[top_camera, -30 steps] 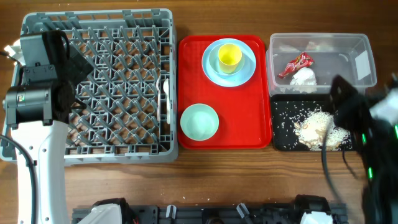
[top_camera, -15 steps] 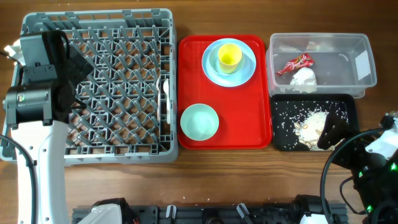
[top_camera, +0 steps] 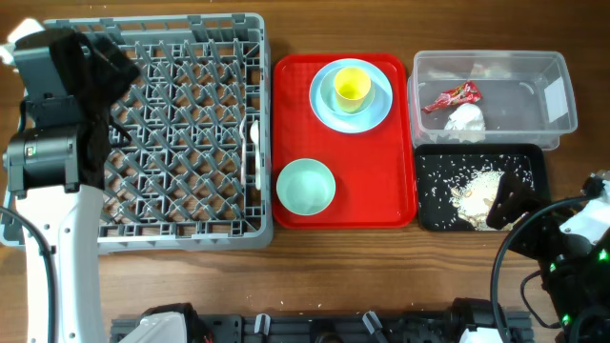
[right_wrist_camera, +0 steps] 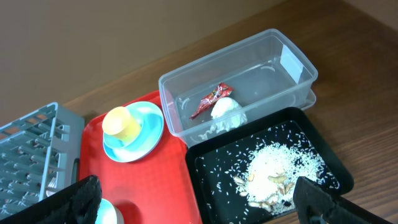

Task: Sort waste into correct bins and load items into the dishwasher rack
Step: 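Reach the left gripper to the green bowl on the red tray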

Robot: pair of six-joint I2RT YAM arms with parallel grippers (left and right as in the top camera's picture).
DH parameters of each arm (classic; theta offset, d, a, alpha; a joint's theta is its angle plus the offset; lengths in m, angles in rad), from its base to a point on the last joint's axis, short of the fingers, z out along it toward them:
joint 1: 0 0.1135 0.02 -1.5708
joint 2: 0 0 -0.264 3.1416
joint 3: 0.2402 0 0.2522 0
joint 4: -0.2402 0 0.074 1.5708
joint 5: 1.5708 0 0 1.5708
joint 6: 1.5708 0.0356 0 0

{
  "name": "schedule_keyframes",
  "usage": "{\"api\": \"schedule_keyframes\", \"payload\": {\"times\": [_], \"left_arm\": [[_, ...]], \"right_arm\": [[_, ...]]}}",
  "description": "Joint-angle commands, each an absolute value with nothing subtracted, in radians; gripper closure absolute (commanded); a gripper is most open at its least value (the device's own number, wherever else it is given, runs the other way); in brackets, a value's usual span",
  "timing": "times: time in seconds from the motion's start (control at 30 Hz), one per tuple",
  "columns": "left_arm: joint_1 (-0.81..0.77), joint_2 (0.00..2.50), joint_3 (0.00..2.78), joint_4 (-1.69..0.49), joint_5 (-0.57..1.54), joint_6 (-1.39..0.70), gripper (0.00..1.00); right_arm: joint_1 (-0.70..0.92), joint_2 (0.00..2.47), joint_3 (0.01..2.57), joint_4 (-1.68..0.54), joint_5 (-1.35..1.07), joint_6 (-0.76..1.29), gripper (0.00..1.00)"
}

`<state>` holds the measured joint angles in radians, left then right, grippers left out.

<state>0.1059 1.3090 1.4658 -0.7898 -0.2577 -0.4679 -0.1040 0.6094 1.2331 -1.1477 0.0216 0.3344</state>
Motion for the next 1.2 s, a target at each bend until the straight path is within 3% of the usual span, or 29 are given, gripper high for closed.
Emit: {"api": "schedule_keyframes", "payload": {"times": [0.0,0.1,0.17,0.23,0.37,0.47,0.63,0.83,1.17], "left_arm": [[0.104,1.317,1.473,-0.895,0.312,-0.456,0.02],[0.002,1.357,1.472,-1.057,0.427,-0.456,0.20],[-0.133,1.385,1.472,-1.121,0.366,-0.456,0.33],[-0.279,1.390,1.472,-1.120,0.234,-0.457,0.39],[-0.568,1.408,1.472,-1.114,-0.038,-0.492,0.37],[-0.685,1.491,1.471,-1.102,-0.066,-0.491,0.36],[-0.711,1.673,1.471,-1.064,-0.069,-0.490,0.44],[-0.711,1.787,1.470,-1.020,-0.073,-0.479,0.41],[-0.790,1.852,1.353,-0.863,0.006,-0.479,0.44]], "right_arm": [[-0.106,0.605,1.236,-1.146,0.006,0.318,0.00],[-0.106,0.605,1.236,-1.146,0.006,0.318,0.00],[-0.106,0.605,1.236,-1.146,0.006,0.318,0.00],[-0.106,0.605,1.236,-1.146,0.006,0.318,0.00],[-0.106,0.605,1.236,-1.146,0.006,0.318,0.00],[-0.106,0.605,1.236,-1.146,0.006,0.318,0.00],[-0.106,0.605,1.236,-1.146,0.006,0.318,0.00],[-0.106,0.605,1.236,-1.146,0.006,0.317,0.00],[-0.106,0.605,1.236,-1.146,0.006,0.318,0.00]]}}
